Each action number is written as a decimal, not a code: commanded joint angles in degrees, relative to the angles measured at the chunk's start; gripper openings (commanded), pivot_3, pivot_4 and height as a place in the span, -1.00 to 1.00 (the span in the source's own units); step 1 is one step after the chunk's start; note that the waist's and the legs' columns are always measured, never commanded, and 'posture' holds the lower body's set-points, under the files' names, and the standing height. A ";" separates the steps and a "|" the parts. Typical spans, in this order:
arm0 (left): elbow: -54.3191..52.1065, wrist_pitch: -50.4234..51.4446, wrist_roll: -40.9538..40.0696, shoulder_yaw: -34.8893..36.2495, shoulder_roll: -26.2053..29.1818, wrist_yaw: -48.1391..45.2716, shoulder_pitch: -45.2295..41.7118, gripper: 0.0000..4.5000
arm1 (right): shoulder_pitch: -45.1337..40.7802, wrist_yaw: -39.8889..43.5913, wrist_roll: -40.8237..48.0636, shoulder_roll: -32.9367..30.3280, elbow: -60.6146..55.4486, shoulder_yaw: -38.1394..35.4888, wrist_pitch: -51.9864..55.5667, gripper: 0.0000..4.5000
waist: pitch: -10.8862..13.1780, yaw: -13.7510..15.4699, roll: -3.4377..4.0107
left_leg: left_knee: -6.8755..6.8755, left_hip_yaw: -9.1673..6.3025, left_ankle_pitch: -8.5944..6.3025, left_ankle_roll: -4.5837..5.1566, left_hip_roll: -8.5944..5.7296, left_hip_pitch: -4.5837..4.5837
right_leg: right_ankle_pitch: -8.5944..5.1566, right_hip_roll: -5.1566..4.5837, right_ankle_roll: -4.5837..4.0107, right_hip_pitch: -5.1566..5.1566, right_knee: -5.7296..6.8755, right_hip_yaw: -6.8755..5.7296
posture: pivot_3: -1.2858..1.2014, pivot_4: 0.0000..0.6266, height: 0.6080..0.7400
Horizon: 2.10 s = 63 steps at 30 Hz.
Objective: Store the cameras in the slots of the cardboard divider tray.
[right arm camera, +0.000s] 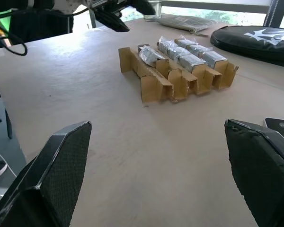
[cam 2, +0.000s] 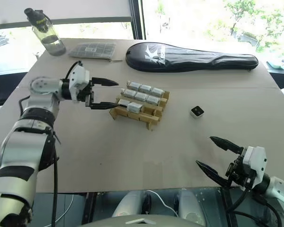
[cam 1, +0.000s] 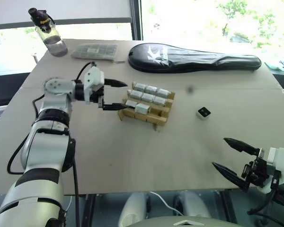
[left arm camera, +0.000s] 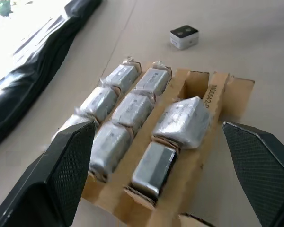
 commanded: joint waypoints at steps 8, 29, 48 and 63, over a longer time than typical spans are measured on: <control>-42.35 23.34 -23.87 10.28 16.54 -0.24 38.19 0.98 | -3.92 1.68 1.04 -2.49 0.93 0.09 0.72 1.00 | 0.00 -0.98 0.11 | -0.03 -0.05 0.00 0.00 0.02 0.05 | 0.00 -0.14 -0.01 0.05 -0.05 0.03 | 0.03 -0.52 1.00; -83.51 35.38 -24.69 41.12 7.10 18.63 77.16 0.98 | -64.77 -12.67 -37.68 13.39 33.11 37.92 6.31 1.00 | 0.22 -1.37 0.46 | -0.36 0.09 0.00 -0.04 -0.07 0.55 | -0.04 -0.23 -0.09 0.33 -0.17 0.18 | 0.03 -0.52 1.00; -78.75 28.61 -14.98 46.28 4.40 25.38 72.63 1.00 | -74.41 -16.63 -47.43 20.80 46.55 41.43 7.37 0.88 | 0.39 -1.95 0.73 | -0.43 0.01 0.04 -0.14 -0.10 0.58 | -0.04 -0.23 -0.09 0.25 -0.10 0.05 | 0.03 -0.52 1.00; -77.96 29.90 -15.35 45.56 4.65 24.33 70.17 1.00 | -73.90 -16.41 -46.72 21.89 46.06 40.21 8.20 -0.77 | 0.42 -2.84 0.77 | -0.46 0.01 0.04 -0.14 -0.10 0.58 | -0.03 -0.27 -0.09 0.25 -0.12 0.06 | 0.03 -0.52 1.00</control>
